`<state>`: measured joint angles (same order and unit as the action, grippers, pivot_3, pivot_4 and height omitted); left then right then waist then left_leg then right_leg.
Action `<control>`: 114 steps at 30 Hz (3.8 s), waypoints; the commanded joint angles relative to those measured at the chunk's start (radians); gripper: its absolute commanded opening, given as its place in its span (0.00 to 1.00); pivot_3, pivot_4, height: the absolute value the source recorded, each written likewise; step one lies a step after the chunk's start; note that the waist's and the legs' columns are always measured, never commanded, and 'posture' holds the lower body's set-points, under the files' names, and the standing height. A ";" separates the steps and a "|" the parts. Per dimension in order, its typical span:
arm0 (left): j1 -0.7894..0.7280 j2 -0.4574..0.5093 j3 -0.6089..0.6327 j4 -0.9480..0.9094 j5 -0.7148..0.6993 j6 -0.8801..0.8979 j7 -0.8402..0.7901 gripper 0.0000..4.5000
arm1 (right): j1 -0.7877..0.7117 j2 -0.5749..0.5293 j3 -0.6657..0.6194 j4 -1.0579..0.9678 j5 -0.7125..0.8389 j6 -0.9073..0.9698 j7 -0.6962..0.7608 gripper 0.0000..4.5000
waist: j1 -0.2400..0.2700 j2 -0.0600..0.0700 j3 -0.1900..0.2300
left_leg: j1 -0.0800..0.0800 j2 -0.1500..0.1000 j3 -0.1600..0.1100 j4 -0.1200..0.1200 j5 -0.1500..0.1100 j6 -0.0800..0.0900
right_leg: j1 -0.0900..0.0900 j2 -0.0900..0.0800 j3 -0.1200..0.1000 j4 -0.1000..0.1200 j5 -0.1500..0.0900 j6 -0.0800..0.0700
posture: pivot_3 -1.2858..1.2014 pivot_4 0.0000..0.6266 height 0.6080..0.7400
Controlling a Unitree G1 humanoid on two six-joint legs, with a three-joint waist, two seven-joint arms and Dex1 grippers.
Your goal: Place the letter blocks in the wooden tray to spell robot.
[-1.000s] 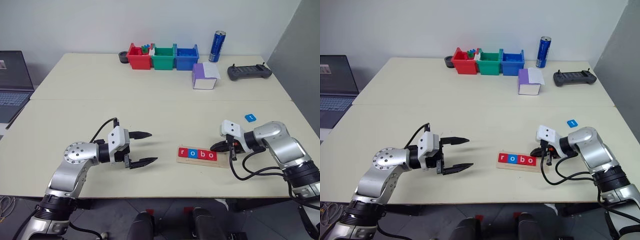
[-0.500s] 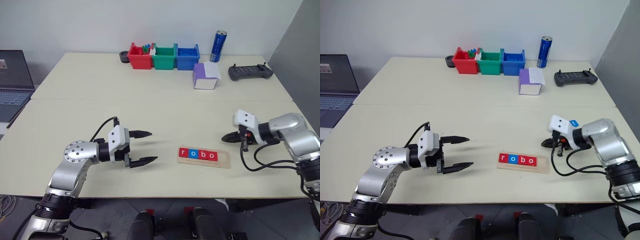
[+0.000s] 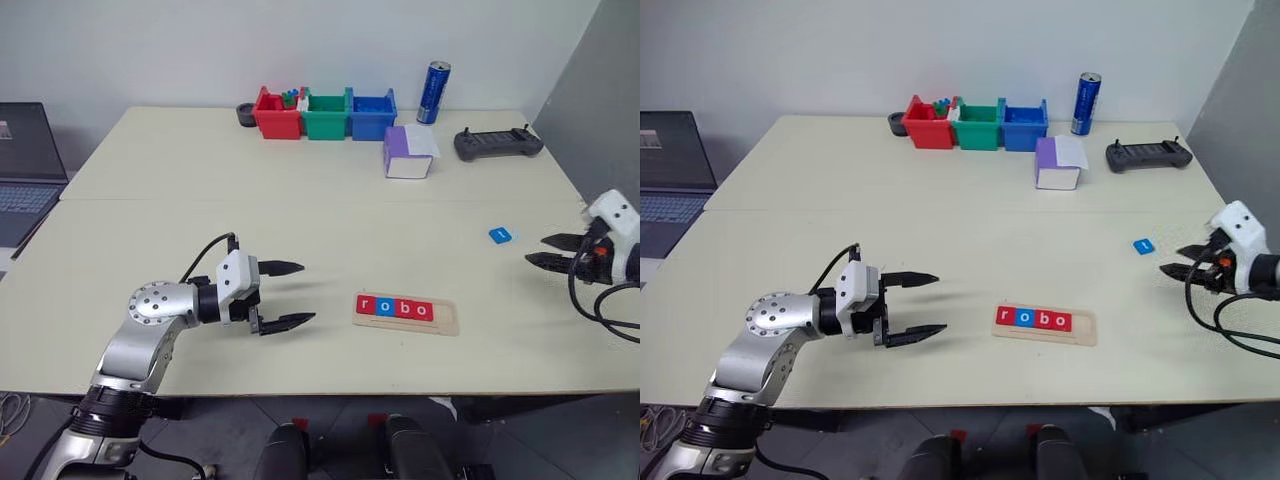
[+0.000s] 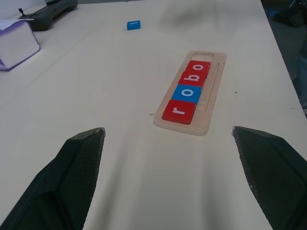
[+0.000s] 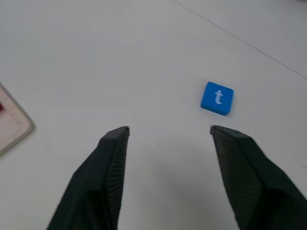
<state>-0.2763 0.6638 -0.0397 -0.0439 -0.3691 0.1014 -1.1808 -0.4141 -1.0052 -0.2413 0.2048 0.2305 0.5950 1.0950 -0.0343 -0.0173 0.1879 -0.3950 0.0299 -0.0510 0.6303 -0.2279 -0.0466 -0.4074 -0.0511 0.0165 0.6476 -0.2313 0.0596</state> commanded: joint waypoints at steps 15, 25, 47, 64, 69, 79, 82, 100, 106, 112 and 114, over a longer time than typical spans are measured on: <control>0.000 -0.007 0.000 -0.018 0.001 -0.018 0.000 1.00 | -0.324 0.215 0.084 0.401 -0.077 0.032 -0.378 1.00 | 0.001 0.000 0.000 | -0.001 0.000 0.000 0.000 0.000 0.000 | 0.000 0.000 0.000 -0.001 0.000 0.000 | 0.52 0.24 1.00; 0.016 -0.007 0.003 -0.037 0.001 -0.015 0.012 1.00 | -0.528 0.272 0.126 0.716 -0.141 -0.070 -0.457 1.00 | 0.000 0.000 0.000 | -0.002 0.000 0.000 -0.001 0.000 0.000 | -0.001 0.000 0.000 -0.001 0.003 -0.005 | 0.52 0.24 1.00; 0.019 -0.002 -0.001 -0.044 0.001 -0.007 0.015 1.00 | -0.580 0.253 0.192 0.822 -0.199 -0.180 -0.337 1.00 | -0.001 0.000 0.000 | -0.002 0.000 0.000 -0.001 0.000 0.000 | -0.001 0.000 0.000 -0.001 0.003 -0.005 | 0.52 0.24 1.00; 0.032 0.010 0.010 -0.054 0.000 -0.006 0.021 1.00 | -0.613 0.263 0.187 0.924 -0.221 -0.259 -0.336 1.00 | -0.001 0.000 0.000 | -0.002 0.000 0.000 -0.001 0.000 0.000 | -0.001 0.000 0.000 -0.001 0.003 -0.005 | 0.52 0.24 1.00; 0.030 0.010 0.008 -0.053 0.000 -0.007 0.023 1.00 | -0.616 0.274 0.187 0.948 -0.223 -0.283 -0.337 1.00 | -0.001 0.000 0.000 | -0.002 0.000 0.000 -0.001 0.000 0.000 | -0.001 0.000 0.000 -0.001 0.003 -0.006 | 0.52 0.24 1.00; 0.041 0.015 0.012 -0.066 -0.001 -0.006 0.027 1.00 | -0.609 0.314 0.198 0.993 -0.242 -0.311 -0.354 1.00 | -0.005 0.000 0.000 | -0.002 0.000 0.000 -0.001 0.000 0.000 | -0.001 0.000 0.000 -0.001 0.003 -0.006 | 0.52 0.24 1.00; 0.044 0.017 0.013 -0.070 -0.002 -0.006 0.027 1.00 | -0.609 0.325 0.192 1.007 -0.248 -0.306 -0.376 1.00 | -0.007 0.000 0.000 | -0.002 0.000 0.000 -0.001 0.000 0.000 | -0.001 0.000 0.000 -0.001 0.003 -0.006 | 0.52 0.24 1.00; 0.032 0.020 0.007 -0.068 -0.010 0.000 0.029 1.00 | -0.599 0.292 0.137 0.939 -0.224 -0.202 -0.389 0.32 | -0.006 0.000 0.000 | -0.002 0.000 0.000 -0.001 0.000 0.000 | -0.001 0.000 0.000 -0.001 0.003 -0.005 | 0.52 0.24 1.00; 0.005 0.016 -0.001 -0.026 -0.006 -0.018 0.007 1.00 | -0.336 0.237 0.064 0.383 -0.133 0.152 -0.374 0.32 | 0.004 0.000 0.000 | -0.003 0.000 -0.001 -0.001 0.000 0.000 | -0.001 0.000 -0.001 -0.001 0.003 -0.006 | 0.52 0.24 1.00; -0.047 -0.005 -0.018 0.045 0.008 -0.053 -0.021 1.00 | 0.049 0.254 -0.109 -0.222 -0.031 0.513 -0.461 0.32 | 0.007 0.002 -0.001 | -0.003 0.000 -0.002 -0.001 0.000 0.000 | -0.001 0.000 -0.001 -0.001 0.002 -0.007 | 0.52 0.24 1.00; -0.060 -0.017 -0.026 0.063 0.011 -0.064 -0.030 1.00 | 0.130 0.272 -0.157 -0.347 0.000 0.593 -0.478 0.32 | 0.004 0.001 -0.001 | -0.003 -0.001 -0.002 -0.001 0.000 0.000 | -0.001 0.000 -0.001 -0.001 -0.001 -0.001 | 0.52 0.24 1.00</control>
<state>-0.3211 0.6551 -0.0668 0.0203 -0.3541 0.0604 -1.1991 -0.3002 -0.7339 -0.3409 -0.0288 0.1985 1.1250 0.6363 -0.0301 -0.0158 0.1872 -0.3976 0.0295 -0.0525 0.6298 -0.2280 -0.0465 -0.4085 -0.0512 0.0158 0.6471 -0.2318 0.0586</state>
